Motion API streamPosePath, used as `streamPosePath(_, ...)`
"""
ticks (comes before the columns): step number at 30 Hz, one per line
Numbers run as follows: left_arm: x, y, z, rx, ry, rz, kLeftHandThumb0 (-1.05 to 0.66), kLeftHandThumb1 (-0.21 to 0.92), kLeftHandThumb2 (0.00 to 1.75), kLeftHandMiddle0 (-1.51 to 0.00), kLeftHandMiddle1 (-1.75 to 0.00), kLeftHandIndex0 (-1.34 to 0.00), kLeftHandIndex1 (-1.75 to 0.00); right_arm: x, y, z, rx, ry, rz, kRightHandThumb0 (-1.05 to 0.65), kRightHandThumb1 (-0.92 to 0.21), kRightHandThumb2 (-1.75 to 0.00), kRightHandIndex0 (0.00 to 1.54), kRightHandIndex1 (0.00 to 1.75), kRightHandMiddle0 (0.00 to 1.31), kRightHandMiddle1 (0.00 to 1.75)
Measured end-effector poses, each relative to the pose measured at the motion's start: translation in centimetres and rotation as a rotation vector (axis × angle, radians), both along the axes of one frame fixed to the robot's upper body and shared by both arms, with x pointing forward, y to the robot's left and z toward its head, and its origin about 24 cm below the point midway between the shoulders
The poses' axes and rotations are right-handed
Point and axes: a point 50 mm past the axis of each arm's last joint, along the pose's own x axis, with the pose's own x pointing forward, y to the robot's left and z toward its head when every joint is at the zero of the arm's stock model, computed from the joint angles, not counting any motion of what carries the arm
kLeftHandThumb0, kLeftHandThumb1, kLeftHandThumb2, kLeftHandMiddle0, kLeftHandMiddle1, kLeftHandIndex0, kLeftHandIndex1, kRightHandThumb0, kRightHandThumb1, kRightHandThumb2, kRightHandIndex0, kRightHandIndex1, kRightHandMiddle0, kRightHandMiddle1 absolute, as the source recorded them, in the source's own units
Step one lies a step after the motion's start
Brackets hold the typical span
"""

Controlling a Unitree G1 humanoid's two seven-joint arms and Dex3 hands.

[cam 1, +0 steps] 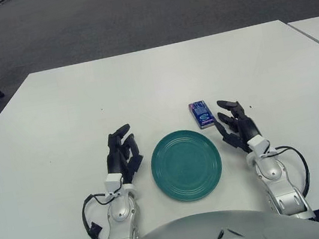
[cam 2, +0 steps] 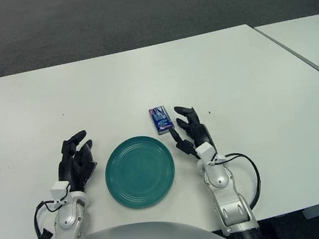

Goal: Put the gum into the plate.

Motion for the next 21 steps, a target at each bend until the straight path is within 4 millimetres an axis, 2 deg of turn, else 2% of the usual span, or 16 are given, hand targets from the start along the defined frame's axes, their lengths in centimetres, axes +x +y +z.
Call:
streamPosePath(5,0.0,-0.2,0.0,-0.002,-0.006,-0.014,-0.66,0.92,0.73,-0.37,-0.54,-0.22,-0.99,0.5,0.0,0.1,-0.258,-0.055,0.103,-0.79,-0.92,-0.38,0.33,0.0,0.0,0.51)
streamPosePath(10,0.1,-0.4,-0.1,-0.006,-0.015,-0.032,-0.66,0.92,0.71,-0.38,-0.53,-0.24,-1.0,2.1,-0.6,0.6,-0.525,-0.068,0.179,-0.85,-0.92,-0.37,0.22,0.0,0.0,0.46)
streamPosePath(17,0.5,-0.7,-0.1,-0.028,-0.034,-0.061,-0.69,0.92,0.68,-0.4,-0.51,-0.26,-1.01,4.5,-1.5,3.9,-0.836,-0.122,0.275,-0.95,-0.92,-0.44,0.17,0.0,0.0,0.48)
streamPosePath(21,0.5,-0.8,-0.1,-0.03,-0.038,-0.064,-0.7,0.92,0.68,-0.4,-0.5,-0.25,-1.0,4.7,-0.9,5.7,-0.918,-0.134,0.341,-0.96,-0.92,-0.51,0.11,0.01,0.0,0.37)
